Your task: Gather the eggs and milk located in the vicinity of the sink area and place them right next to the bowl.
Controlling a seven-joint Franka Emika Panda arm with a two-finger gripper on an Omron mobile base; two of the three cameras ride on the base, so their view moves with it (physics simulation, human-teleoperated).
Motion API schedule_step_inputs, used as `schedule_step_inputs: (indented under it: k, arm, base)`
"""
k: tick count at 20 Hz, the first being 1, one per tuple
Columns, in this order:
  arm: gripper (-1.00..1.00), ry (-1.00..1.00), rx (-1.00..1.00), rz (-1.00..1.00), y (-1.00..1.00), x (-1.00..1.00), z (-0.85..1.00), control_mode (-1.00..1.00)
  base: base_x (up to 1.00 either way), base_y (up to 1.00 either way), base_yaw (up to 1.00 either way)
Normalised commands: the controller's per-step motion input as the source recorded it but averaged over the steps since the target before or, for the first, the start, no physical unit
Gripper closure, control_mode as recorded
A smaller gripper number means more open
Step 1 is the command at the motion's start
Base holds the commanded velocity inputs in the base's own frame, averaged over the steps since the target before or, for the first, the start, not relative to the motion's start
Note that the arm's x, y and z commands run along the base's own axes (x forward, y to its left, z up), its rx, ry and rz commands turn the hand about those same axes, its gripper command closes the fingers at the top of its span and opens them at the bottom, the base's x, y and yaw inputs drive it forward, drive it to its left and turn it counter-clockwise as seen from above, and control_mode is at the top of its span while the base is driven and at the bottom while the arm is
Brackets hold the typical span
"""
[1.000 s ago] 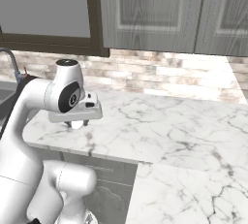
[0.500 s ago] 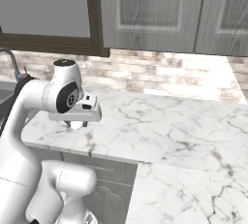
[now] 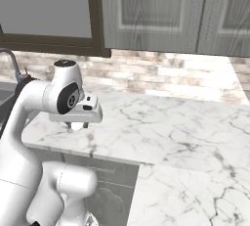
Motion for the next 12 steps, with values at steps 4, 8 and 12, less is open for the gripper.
schedule_step_inputs:
  k: [4,8,12]
  arm:
    - [1.00,0.00,0.00,0.00,0.00,0.00,0.00,1.00]
    - [1.00,0.00,0.00,0.00,0.00,0.00,0.00,1.00]
    - [1.00,0.00,0.00,0.00,0.00,0.00,0.00,1.00]
  base:
    - [-0.68,0.96,0.08]
    - [-0.42,1.00,0.10]
    - [-0.21,1.00,0.04]
